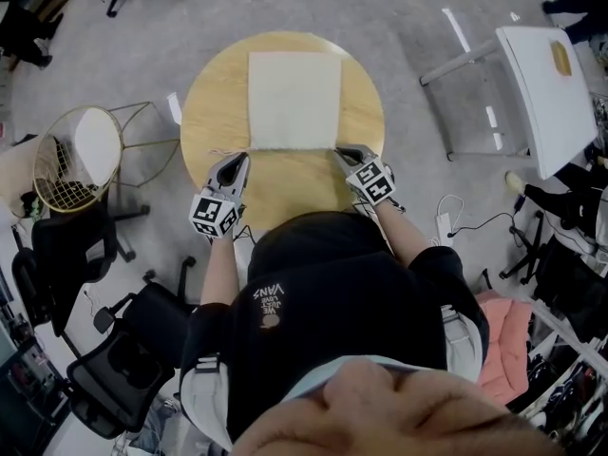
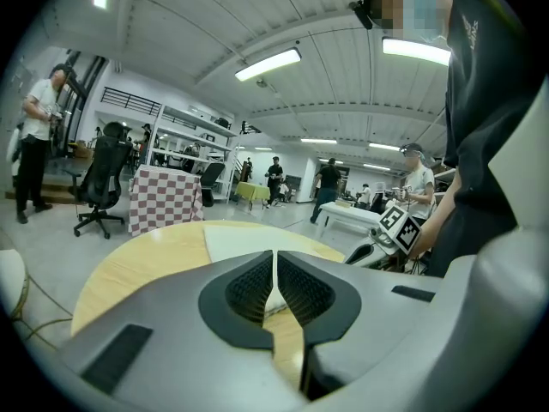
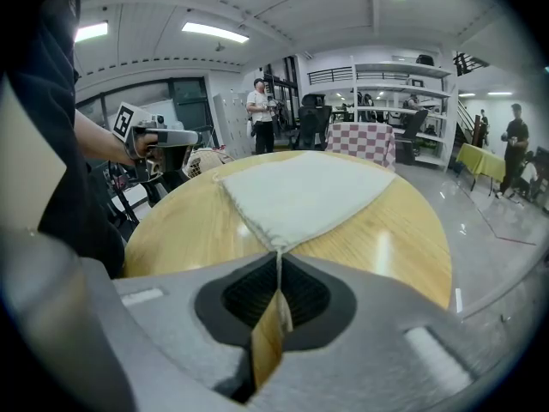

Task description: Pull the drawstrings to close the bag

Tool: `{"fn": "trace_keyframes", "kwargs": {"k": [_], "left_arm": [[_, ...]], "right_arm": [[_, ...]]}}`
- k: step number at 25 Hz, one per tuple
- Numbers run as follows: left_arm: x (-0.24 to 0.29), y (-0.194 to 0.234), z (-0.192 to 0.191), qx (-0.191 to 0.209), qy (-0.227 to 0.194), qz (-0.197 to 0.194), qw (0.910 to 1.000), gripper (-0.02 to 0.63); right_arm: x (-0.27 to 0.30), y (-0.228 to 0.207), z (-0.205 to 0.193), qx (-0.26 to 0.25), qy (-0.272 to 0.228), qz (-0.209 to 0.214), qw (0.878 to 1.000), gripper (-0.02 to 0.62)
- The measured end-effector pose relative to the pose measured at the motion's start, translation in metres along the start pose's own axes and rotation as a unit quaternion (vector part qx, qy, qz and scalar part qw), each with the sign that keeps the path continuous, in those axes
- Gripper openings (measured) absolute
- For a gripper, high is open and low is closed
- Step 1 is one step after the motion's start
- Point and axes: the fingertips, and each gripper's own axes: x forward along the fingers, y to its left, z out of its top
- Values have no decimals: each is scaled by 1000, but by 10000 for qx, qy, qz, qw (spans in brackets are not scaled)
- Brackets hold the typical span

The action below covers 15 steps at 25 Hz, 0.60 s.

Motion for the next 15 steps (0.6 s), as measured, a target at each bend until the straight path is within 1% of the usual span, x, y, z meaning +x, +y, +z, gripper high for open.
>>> {"fn": "trace_keyframes", "kwargs": {"k": [4,6,12,15], "left_arm": [[-1,19,-17,-54,271,216,9994,12],[1,26,-23,-14,399,269,9988,12],[8,30,-35,86,670,88,9977,12],[14,33,-44,233,912,51,9955,12]], "right_arm": [[3,2,2,3,23,-25,10000,11],[3,1,3,2,18,-25,10000,11],[0,0,3,23,44,-47,10000,11],[1,0,4,44,55,-56,10000,11]]}}
